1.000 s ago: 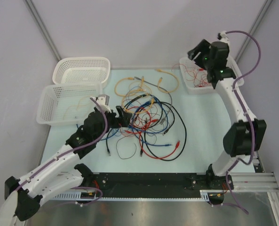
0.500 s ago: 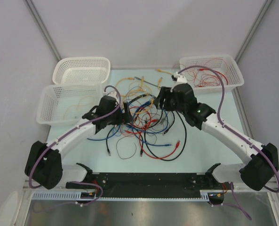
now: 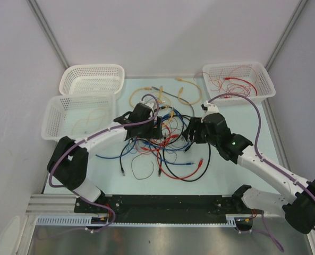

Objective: Untangle the cables

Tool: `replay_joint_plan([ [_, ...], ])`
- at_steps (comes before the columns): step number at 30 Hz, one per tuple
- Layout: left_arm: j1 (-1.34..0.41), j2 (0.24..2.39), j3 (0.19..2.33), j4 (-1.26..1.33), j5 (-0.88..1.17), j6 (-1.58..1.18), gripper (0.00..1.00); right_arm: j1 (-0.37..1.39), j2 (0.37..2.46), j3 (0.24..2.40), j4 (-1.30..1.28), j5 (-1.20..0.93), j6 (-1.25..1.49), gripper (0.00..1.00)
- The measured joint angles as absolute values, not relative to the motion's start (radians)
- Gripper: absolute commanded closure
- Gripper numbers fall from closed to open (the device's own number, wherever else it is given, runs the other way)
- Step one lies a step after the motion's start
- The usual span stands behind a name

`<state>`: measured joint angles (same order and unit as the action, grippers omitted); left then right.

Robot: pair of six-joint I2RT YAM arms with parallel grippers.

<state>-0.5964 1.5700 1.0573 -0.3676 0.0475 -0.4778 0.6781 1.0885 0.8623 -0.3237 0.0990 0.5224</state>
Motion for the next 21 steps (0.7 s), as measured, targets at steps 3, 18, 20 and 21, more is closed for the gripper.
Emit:
replay_joint_plan([
  [3, -0.658, 1.573, 1.057, -0.392, 0.030, -0.451, 0.16, 0.679, 1.063, 0.826, -0.324, 0.092, 0.527, 0.36],
  [18, -0.790, 1.662, 1.023, -0.412, -0.022, -0.398, 0.17, 0.679, 1.005, 0.772, -0.325, 0.083, 0.548, 0.37],
  [20, -0.793, 1.696, 1.023, -0.412, -0.043, -0.399, 0.20, 0.679, 1.002, 0.768, -0.328, 0.083, 0.549, 0.37],
  [21, -0.794, 1.713, 1.023, -0.412, -0.052, -0.399, 0.24, 0.679, 1.001, 0.767, -0.332, 0.084, 0.549, 0.37],
])
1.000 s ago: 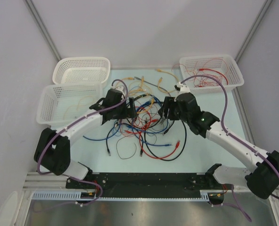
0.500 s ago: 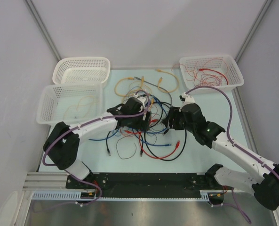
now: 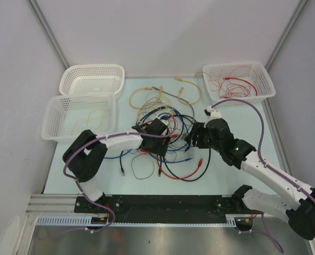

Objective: Untangle the cables

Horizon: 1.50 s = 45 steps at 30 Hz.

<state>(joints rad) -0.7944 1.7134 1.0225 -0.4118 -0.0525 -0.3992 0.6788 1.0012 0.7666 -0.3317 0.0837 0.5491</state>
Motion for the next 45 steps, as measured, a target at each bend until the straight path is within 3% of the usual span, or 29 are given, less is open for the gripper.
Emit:
replay_joint_plan([
  [4, -0.796, 1.743, 1.037, -0.406, -0.069, -0.402, 0.62, 0.676, 0.991, 0.766, -0.341, 0.088, 0.550, 0.37],
  [7, -0.796, 1.753, 1.051, -0.398, -0.039, -0.397, 0.82, 0.667, 0.973, 0.766, -0.342, 0.087, 0.549, 0.37],
  [10, -0.797, 1.745, 1.053, -0.402, -0.023, -0.388, 0.91, 0.650, 0.943, 0.766, -0.345, 0.086, 0.549, 0.37],
  [14, -0.795, 1.663, 1.053, -0.429, 0.017, -0.373, 0.95, 0.628, 0.896, 0.766, -0.351, 0.086, 0.550, 0.38],
  [24, -0.771, 1.283, 1.045, -0.265, 0.257, -0.403, 0.96, 0.571, 0.852, 0.766, -0.348, 0.065, 0.548, 0.39],
  [35, -0.527, 1.247, 0.821, 0.152, 0.645, -0.634, 0.92, 0.526, 0.963, 0.766, -0.304, 0.031, 0.544, 0.39],
  [38, -0.522, 1.304, 0.812, 0.242, 0.699, -0.687, 0.60, 0.490, 1.000, 0.766, -0.283, -0.001, 0.539, 0.39],
  [40, -0.516, 1.352, 0.809, 0.278, 0.717, -0.722, 0.56, 0.462, 1.019, 0.766, -0.273, -0.024, 0.537, 0.39],
  [41, -0.511, 1.367, 0.809, 0.279, 0.718, -0.727, 0.48, 0.453, 1.024, 0.766, -0.271, -0.034, 0.537, 0.39],
  [45, -0.481, 1.393, 0.818, 0.187, 0.678, -0.717, 0.34, 0.441, 1.025, 0.766, -0.264, -0.054, 0.537, 0.39],
])
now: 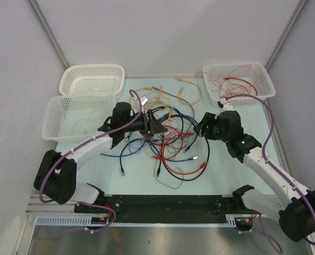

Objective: Untangle the cables

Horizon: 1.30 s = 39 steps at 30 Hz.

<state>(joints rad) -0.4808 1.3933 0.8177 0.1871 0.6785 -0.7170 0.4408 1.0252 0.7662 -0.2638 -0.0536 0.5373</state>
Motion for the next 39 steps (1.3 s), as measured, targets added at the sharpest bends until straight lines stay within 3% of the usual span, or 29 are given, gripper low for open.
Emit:
replay_joint_plan([
  [5, -0.471, 1.379, 0.930, -0.065, 0.515, -0.597, 0.32, 0.444, 1.019, 0.766, -0.255, -0.074, 0.538, 0.39],
  [12, -0.470, 1.348, 0.951, -0.186, 0.296, -0.518, 0.36, 0.464, 1.017, 0.766, -0.255, -0.078, 0.538, 0.39],
  [20, -0.470, 1.748, 1.244, -0.312, 0.109, -0.461, 0.39, 0.474, 1.017, 0.766, -0.250, -0.080, 0.538, 0.39],
  [29, -0.532, 1.984, 1.548, -0.435, -0.067, -0.333, 0.23, 0.475, 1.017, 0.766, -0.250, -0.079, 0.537, 0.39],
  [31, -0.558, 1.986, 1.551, -0.443, -0.085, -0.323, 0.17, 0.475, 1.017, 0.766, -0.250, -0.078, 0.537, 0.39],
  [32, -0.569, 1.987, 1.551, -0.451, -0.092, -0.318, 0.04, 0.475, 1.017, 0.766, -0.251, -0.078, 0.537, 0.39],
  [33, -0.578, 1.987, 1.550, -0.457, -0.096, -0.312, 0.01, 0.475, 1.017, 0.766, -0.251, -0.077, 0.537, 0.39],
  [39, -0.627, 1.997, 1.526, -0.479, -0.099, -0.298, 0.02, 0.475, 1.017, 0.766, -0.253, -0.072, 0.535, 0.39],
])
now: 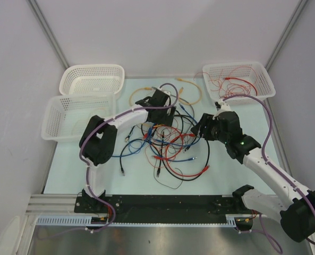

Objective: Untangle the cables

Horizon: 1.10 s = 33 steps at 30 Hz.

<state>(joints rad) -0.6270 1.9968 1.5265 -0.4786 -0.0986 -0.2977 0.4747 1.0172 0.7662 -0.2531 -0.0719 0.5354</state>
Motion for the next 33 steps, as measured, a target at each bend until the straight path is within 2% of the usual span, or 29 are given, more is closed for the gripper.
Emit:
replay_joint_plan([
  [4, -0.646, 2.037, 1.518, -0.484, -0.099, -0.284, 0.06, 0.474, 1.016, 0.766, -0.257, -0.069, 0.530, 0.39],
  [7, -0.649, 2.086, 1.537, -0.495, -0.110, -0.270, 0.15, 0.474, 1.013, 0.766, -0.258, -0.068, 0.530, 0.39],
  [8, -0.649, 2.105, 1.543, -0.499, -0.117, -0.269, 0.26, 0.473, 1.009, 0.766, -0.258, -0.068, 0.530, 0.39],
  [10, -0.648, 2.121, 1.555, -0.503, -0.118, -0.266, 0.42, 0.470, 1.002, 0.766, -0.259, -0.068, 0.530, 0.39],
  [11, -0.647, 2.125, 1.555, -0.502, -0.125, -0.260, 0.64, 0.467, 0.997, 0.766, -0.260, -0.068, 0.530, 0.39],
  [13, -0.647, 2.127, 1.557, -0.501, -0.132, -0.257, 0.74, 0.462, 0.990, 0.766, -0.264, -0.069, 0.530, 0.39],
  [14, -0.646, 2.127, 1.556, -0.499, -0.130, -0.256, 0.88, 0.459, 0.986, 0.766, -0.266, -0.069, 0.530, 0.39],
  [16, -0.645, 2.120, 1.542, -0.482, -0.127, -0.252, 1.00, 0.454, 0.978, 0.766, -0.272, -0.069, 0.530, 0.39],
  [24, -0.646, 1.932, 1.367, -0.463, -0.092, -0.273, 1.00, 0.448, 0.938, 0.766, -0.281, -0.076, 0.533, 0.39],
  [33, -0.631, 1.482, 1.301, -0.391, 0.116, -0.327, 1.00, 0.449, 0.878, 0.767, -0.281, -0.096, 0.556, 0.39],
])
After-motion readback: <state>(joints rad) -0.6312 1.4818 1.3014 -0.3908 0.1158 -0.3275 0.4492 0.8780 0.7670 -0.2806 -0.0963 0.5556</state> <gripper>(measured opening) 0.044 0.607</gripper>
